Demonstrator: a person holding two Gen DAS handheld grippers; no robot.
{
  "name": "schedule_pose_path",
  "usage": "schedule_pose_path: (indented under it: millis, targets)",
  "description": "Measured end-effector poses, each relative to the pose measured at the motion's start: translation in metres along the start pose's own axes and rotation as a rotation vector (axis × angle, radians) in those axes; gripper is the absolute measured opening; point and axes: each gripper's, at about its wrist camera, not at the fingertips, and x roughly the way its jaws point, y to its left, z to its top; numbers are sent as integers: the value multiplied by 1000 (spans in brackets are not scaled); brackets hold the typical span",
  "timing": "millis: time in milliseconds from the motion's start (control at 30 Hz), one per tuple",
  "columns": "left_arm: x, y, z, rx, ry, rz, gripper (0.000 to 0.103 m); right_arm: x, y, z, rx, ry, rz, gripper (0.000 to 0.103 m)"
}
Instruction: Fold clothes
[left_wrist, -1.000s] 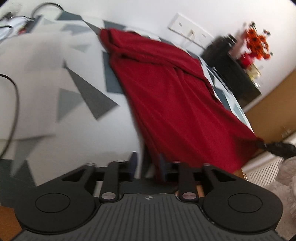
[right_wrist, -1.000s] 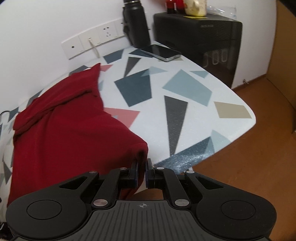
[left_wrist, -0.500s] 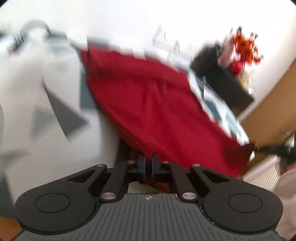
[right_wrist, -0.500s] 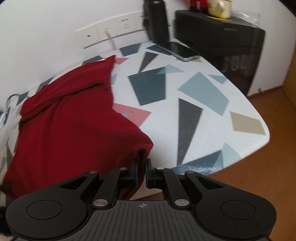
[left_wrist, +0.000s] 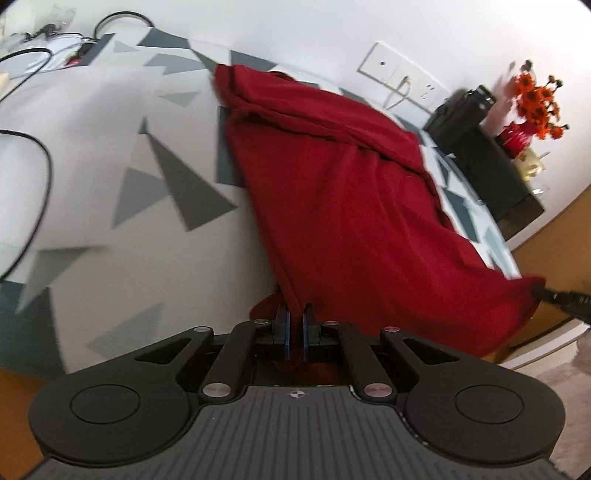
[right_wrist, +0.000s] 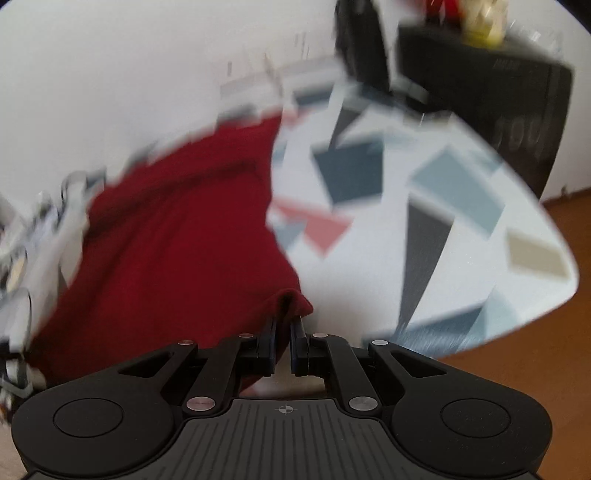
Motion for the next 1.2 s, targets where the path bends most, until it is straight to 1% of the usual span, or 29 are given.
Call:
schedule_pose_path:
  millis: [33, 67, 200, 267, 333, 367, 467, 533, 633, 733, 767, 800, 833, 867, 933, 1000, 1100, 1200]
  targets:
    - [1, -3, 1, 5, 1, -8, 6, -11, -3, 5, 13, -43, 0, 6]
    - [1, -5, 1, 2, -4, -14, 6, -19, -6, 10, 24, -68, -7, 6]
    - [-16, -2, 4, -78, -63, -65, 6, -33, -16, 17, 65, -29, -26, 6]
    - [-27, -2, 8, -82, -84, -75, 6, -38, -14, 16, 74, -12, -23, 6]
    - [-37, -2, 12, -74, -98, -83, 6, -44, -8, 14, 77, -21, -20, 5]
    - [-42, -3, 15, -70, -99, -90, 6, -50, -4, 15, 75, -41, -24, 0]
    - [-49, -1, 19, -44, -73, -119, 6, -74, 4, 21, 77, -107, -24, 0]
    - [-44, 4, 18, -23, -55, -118, 6, -78, 6, 26, 78, -115, -34, 0]
    - [-24, 12, 20, -12, -35, -126, 6, -58, 9, 22, 63, -77, -42, 2]
    - [-9, 12, 30, 37, -36, -142, 6, -19, 17, 6, 39, -13, -44, 14]
    - [-6, 13, 35, 50, -42, -144, 6, -5, 19, 0, 37, 10, -45, 20]
    - [-4, 14, 40, 61, -49, -145, 6, 8, 21, -6, 36, 32, -48, 22]
    - [-3, 15, 45, 65, -56, -146, 6, 21, 23, -11, 30, 52, -62, 22]
    - [-4, 15, 49, 66, -60, -150, 6, 35, 26, -14, 21, 70, -77, 26]
    - [-5, 16, 57, 66, -68, -156, 6, 57, 30, -19, 4, 95, -105, 27]
    - [-5, 18, 57, 72, -56, -146, 6, 74, 33, -21, -12, 114, -126, 31]
    - [-4, 27, 48, 37, -34, -131, 6, 91, 34, -21, -27, 135, -155, 32]
    - [-4, 37, 37, -18, -18, -119, 7, 95, 36, -18, -40, 141, -153, 32]
